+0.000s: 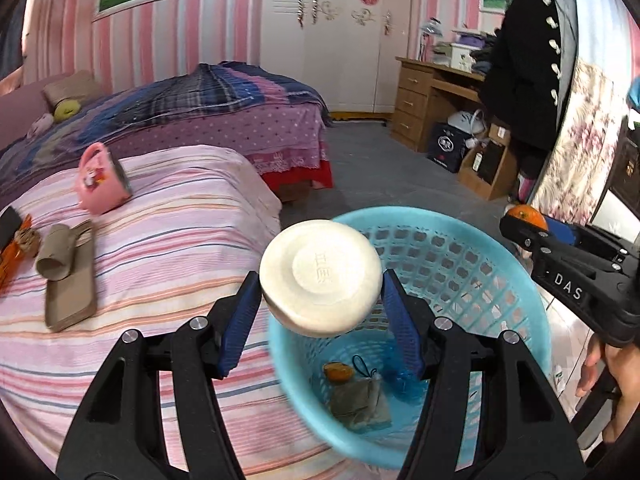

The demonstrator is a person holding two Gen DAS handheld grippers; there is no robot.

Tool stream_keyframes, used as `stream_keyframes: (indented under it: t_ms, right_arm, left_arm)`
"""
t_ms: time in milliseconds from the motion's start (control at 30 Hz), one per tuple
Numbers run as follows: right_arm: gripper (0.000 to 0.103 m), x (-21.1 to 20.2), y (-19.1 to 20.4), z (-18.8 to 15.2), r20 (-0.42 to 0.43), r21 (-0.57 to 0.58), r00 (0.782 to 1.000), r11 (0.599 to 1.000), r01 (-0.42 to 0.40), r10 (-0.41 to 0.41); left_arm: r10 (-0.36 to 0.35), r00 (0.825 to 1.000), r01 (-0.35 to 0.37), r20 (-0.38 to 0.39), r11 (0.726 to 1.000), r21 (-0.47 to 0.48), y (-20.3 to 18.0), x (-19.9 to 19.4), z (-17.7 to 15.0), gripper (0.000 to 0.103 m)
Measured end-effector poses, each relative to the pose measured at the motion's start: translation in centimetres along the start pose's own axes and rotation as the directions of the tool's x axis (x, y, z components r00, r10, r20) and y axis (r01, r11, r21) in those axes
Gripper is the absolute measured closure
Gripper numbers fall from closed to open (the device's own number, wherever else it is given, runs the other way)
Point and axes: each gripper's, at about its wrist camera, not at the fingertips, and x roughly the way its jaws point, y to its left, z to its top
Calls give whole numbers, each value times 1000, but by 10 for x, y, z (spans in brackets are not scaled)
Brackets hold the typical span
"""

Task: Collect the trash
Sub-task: 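Carry the soap and tangerine over the blue basket with both tools, then open both tools to drop the soap and tangerine into the basket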

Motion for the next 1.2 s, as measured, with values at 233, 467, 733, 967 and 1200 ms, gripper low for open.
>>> stream_keyframes:
  t_ms: [233,467,733,967,1200]
  right_arm:
    - [71,-1,-12,-2,3,37,1000,999,2,-2]
    - [71,0,-6,-1,6,27,1000,1000,-2,1]
    - [71,0,-3,-1,7,28,1000,1000,-3,3]
    - [57,-2,9,4,26,12,1000,1000,0,0]
    - [24,-1,19,9,30,44,999,999,12,-14]
  left_arm:
    - [-31,999,31,-34,999,11,-11,17,6,43]
    - [3,1000,-3,-20,1000,-13,6,15,15,21]
    - [97,995,-97,23,995,-24,41,-2,23,9]
    - [150,988,-148,32,988,-49,66,-17,22,6]
    - [189,982,-186,30,980,-77,97,-31,18,6]
